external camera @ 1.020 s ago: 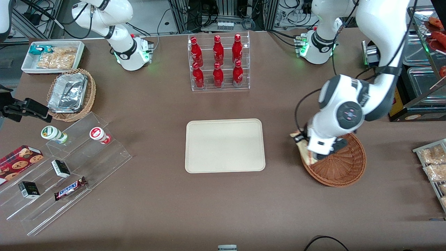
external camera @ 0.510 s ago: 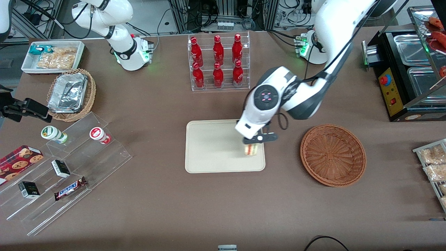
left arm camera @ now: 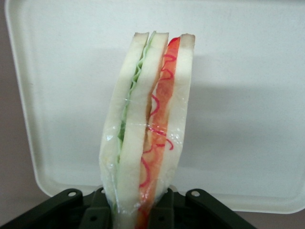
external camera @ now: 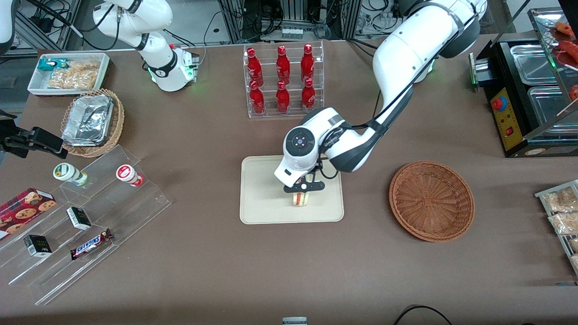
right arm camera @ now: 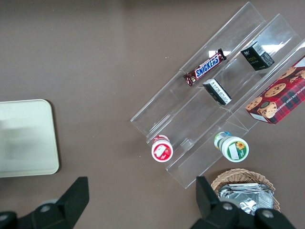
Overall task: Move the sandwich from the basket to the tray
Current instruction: 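Lower the sandwich onto the tray and open the left gripper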
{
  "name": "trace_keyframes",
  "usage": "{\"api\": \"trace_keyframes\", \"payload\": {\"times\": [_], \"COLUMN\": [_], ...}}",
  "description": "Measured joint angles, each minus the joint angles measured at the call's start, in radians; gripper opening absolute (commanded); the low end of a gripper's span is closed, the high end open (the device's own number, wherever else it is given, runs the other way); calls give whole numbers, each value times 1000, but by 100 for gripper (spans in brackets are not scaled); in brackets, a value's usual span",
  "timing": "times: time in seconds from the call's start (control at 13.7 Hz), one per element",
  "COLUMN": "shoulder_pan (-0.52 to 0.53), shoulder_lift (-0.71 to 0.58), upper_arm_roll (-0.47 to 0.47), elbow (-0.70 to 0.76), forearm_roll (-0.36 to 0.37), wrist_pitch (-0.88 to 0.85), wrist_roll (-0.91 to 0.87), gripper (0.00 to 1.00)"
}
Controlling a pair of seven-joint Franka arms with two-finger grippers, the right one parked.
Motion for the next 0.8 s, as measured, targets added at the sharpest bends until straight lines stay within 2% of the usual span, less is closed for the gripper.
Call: {"api": "trace_keyframes", "payload": {"times": [0.15,0.22,0.36,0.8], "shoulder_pan": [-22,-34,-72,-129], "shoulder_lift": [24,29,39,63], "upper_arm_roll": [4,10,48,109], "elbow": [26,33,43,75], "forearm_roll": [6,6,6,13], "wrist_pitch": [-1,-2,-2,5], "wrist_roll": [-13,-14,-17,-29], "gripper": [23,37,100,100]}}
